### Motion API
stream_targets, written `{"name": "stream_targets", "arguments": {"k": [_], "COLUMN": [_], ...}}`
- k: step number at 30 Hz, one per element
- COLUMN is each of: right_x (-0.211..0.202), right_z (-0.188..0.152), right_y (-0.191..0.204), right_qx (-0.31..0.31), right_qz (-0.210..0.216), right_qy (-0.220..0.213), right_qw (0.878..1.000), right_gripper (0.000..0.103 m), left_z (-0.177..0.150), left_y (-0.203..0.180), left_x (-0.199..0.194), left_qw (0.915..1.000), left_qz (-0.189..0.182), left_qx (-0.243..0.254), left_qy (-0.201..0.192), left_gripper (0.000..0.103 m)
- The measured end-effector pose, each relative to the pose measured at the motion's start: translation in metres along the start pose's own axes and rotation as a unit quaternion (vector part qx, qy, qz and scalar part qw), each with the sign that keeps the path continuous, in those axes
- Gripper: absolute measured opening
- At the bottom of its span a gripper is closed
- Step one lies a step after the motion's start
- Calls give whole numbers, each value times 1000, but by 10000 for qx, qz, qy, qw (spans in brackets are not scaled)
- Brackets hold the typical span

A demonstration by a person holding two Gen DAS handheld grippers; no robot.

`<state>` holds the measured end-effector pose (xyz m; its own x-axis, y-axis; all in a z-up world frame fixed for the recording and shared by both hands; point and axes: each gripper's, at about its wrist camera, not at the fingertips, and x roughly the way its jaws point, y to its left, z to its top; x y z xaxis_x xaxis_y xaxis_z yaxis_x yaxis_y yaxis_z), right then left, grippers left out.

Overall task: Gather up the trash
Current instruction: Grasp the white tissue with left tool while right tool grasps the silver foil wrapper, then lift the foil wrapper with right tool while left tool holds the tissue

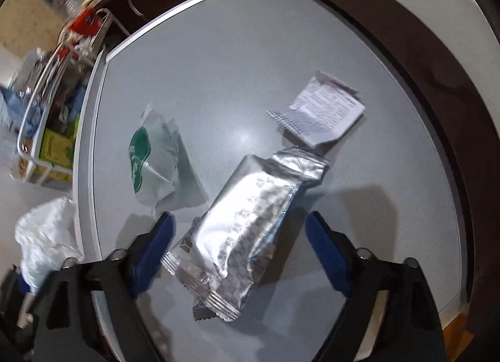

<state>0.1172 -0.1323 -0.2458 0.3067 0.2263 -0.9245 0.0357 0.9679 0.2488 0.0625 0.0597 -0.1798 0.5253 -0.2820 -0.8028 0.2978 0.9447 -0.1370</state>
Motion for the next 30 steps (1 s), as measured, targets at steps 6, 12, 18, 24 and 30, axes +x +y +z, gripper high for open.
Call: {"name": "stream_targets", "arguments": {"k": [6, 12, 18, 24, 30], "right_x": [-7, -37, -78, -121, -110], "right_z": [-8, -23, -36, -41, -44], "right_y": [-8, -30, -39, -36, -41], "right_qx": [-259, -224, -254, -422, -324], "right_qz": [318, 547, 671, 751, 640], "right_qy": [63, -93, -451, -885, -645], "right_qw": [9991, 9982, 9964, 9924, 9953], "right_gripper": [46, 45, 45, 42, 54], "left_z": [-1, -4, -4, 0, -6], "left_y": [0, -6, -16, -30, -38], "left_x": [-2, -4, -14, -35, -46], "left_qw": [10000, 10000, 9997, 9989, 9986], "left_qz": [-11, -63, -172, -251, -200], "left_qx": [2, 49, 60, 124, 166], "left_qy": [-19, -10, -135, -378, -470], "left_gripper": [36, 36, 36, 36, 36]}}
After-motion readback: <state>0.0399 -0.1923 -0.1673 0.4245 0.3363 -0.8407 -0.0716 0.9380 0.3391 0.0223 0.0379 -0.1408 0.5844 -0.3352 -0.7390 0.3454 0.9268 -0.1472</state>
